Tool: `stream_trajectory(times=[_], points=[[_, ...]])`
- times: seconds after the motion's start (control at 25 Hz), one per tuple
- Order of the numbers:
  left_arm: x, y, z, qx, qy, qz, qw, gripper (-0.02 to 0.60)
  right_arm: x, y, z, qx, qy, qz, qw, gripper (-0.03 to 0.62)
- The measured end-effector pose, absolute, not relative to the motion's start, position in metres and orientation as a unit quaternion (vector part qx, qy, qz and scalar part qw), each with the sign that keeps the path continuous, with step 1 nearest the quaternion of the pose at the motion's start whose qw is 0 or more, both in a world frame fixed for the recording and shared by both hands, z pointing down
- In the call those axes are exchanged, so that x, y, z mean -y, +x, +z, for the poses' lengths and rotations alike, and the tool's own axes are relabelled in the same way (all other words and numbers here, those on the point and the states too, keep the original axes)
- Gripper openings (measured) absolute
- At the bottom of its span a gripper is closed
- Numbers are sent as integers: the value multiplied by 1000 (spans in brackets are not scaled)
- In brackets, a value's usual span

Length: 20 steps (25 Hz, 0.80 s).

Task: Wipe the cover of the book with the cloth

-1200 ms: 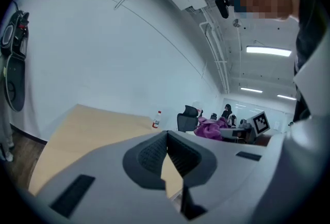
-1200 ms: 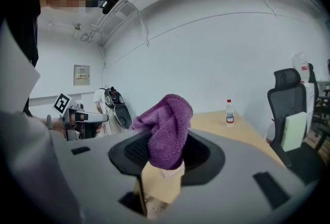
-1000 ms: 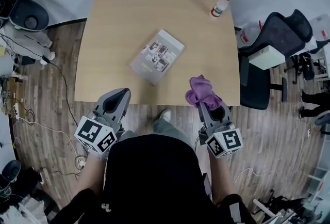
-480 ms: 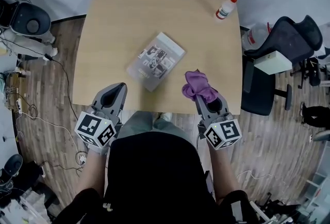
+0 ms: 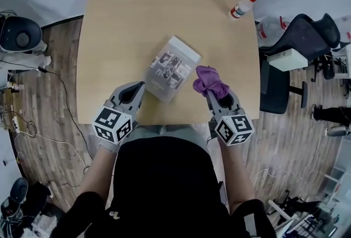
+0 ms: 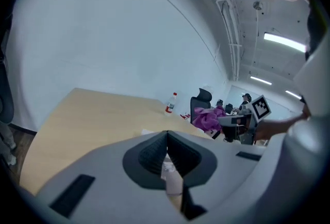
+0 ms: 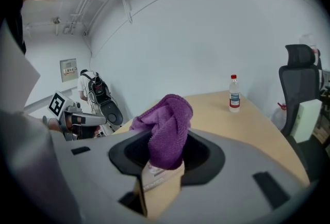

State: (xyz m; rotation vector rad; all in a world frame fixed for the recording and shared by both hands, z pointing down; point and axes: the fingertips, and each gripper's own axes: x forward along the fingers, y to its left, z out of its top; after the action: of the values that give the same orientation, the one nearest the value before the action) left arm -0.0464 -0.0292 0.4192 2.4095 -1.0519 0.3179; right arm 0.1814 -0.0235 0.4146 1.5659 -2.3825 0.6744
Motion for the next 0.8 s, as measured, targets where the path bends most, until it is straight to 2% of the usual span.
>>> stream_trajectory(times=[0.36,0.8], points=[[50,-51,504,352,875,186,274,20,61,188,476,755,579,273,142,161],[70,-46,557,362,857,221,292,20,117,201,546,732,581,297,197,161]])
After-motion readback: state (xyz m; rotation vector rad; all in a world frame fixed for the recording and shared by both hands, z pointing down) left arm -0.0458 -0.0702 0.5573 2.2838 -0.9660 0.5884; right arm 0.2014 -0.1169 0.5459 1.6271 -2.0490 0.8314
